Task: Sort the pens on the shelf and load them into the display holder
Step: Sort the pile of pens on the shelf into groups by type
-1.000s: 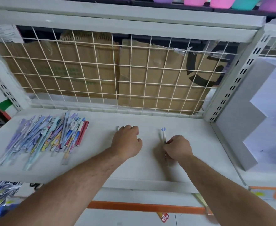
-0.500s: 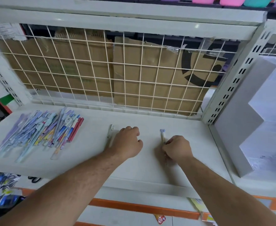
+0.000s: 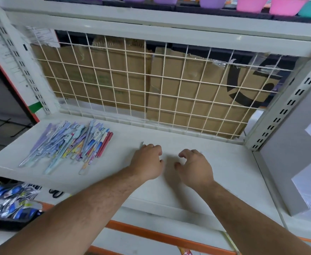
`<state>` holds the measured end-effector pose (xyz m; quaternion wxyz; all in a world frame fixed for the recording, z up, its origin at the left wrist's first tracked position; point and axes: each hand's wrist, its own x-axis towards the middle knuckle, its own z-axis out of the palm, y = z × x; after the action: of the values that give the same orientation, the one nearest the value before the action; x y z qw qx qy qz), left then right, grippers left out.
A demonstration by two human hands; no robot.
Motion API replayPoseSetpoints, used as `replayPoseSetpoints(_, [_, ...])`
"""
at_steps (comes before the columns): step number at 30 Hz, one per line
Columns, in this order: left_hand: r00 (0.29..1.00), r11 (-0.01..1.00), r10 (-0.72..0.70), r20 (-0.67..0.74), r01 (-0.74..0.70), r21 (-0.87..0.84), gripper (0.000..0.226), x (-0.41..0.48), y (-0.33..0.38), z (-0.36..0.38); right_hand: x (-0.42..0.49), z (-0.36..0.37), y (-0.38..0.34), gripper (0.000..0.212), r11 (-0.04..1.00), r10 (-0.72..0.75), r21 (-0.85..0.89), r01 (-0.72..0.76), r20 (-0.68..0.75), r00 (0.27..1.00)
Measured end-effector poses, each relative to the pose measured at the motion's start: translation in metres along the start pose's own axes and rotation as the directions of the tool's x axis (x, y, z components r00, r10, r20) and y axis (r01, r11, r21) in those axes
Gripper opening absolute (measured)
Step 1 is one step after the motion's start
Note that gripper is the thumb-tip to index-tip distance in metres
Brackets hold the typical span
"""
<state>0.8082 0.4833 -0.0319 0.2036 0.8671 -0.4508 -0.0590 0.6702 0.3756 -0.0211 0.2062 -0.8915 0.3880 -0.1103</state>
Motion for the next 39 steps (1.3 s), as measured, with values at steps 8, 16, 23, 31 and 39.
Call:
replayPoseSetpoints(8, [0.999,0.997,-0.029,-0.045,0.032,0.066,0.025,-0.015,-0.064,-0.046,0.006,0.034,-0.07,0.034,0.992,-0.123,-0.014,0.124,0.042,0.992])
replayPoseSetpoints(16, [0.991,0.946,-0.082,-0.106,0.111,0.304,0.034,-0.02,-0.128,-0.078,0.011,0.064,-0.125,0.031,0.995,-0.096,0.023,0.095,0.074,0.993])
replayPoseSetpoints(23, [0.984,0.895,-0.12,-0.134,0.166,0.415,0.026,-0.01,-0.163,-0.099,0.013,0.074,-0.147,0.021,0.999,-0.03,0.03,0.029,0.042,0.999])
replayPoseSetpoints(31, [0.998,0.922,-0.055,-0.021,0.059,0.382,0.019,0.002,-0.169,-0.099,0.007,0.075,-0.161,0.021,0.998,0.059,0.015,-0.06,0.03,0.998])
replayPoseSetpoints(39, [0.994,0.967,-0.077,0.076,0.056,0.247,0.018,0.011,-0.169,-0.095,-0.001,0.072,-0.163,0.024,0.99,0.132,0.051,-0.135,0.047,0.99])
